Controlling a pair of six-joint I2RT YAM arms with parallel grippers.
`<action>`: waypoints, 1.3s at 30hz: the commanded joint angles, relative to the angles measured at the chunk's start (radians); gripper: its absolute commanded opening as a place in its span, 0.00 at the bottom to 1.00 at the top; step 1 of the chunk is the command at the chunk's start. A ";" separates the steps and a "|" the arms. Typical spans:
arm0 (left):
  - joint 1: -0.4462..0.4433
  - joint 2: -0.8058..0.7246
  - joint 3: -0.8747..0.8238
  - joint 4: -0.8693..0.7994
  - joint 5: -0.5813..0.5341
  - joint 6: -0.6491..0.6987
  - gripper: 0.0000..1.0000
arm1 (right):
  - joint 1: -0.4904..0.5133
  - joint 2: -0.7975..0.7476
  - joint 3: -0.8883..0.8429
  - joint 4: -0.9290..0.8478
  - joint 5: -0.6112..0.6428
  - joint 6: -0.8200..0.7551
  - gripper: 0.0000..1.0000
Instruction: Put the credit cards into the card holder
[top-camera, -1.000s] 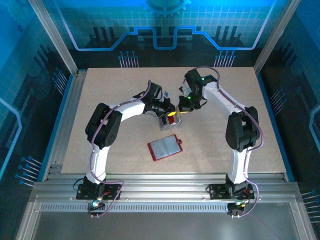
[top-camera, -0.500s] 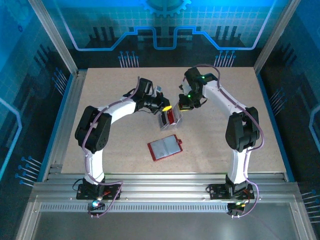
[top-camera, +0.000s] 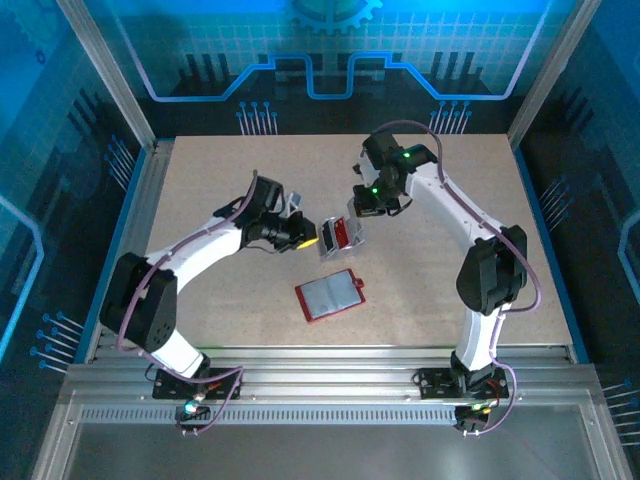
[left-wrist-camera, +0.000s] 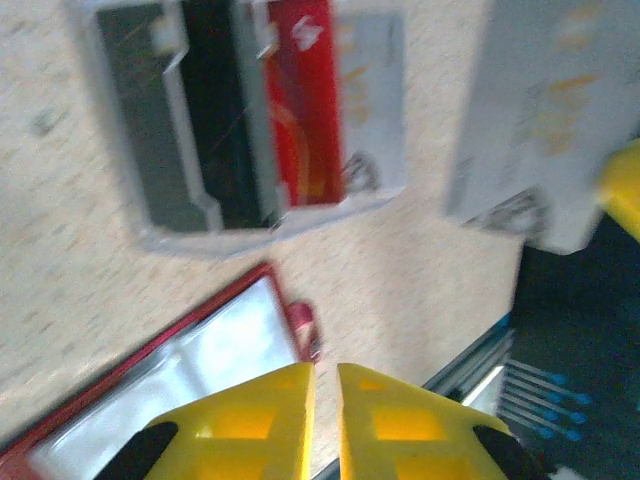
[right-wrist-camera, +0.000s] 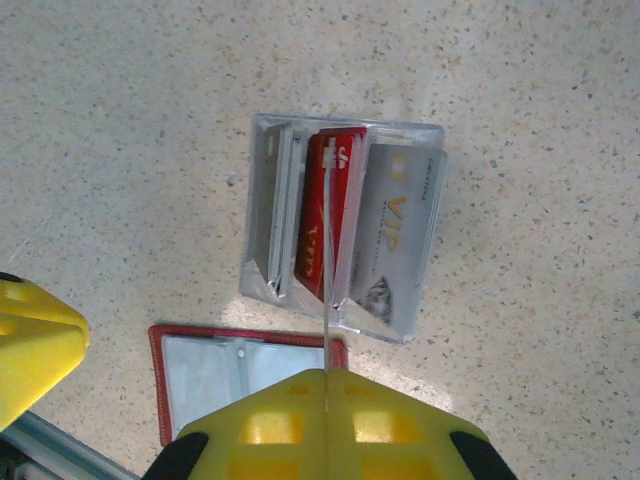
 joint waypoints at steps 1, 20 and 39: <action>-0.028 -0.072 -0.087 -0.125 -0.081 0.092 0.19 | 0.036 -0.069 0.004 -0.019 0.026 0.000 0.00; -0.251 -0.006 -0.174 -0.202 -0.410 0.063 0.43 | 0.163 -0.330 -0.620 0.432 -0.246 0.083 0.00; -0.300 0.092 -0.223 -0.166 -0.518 -0.006 0.40 | 0.147 -0.279 -0.823 0.714 -0.335 0.115 0.00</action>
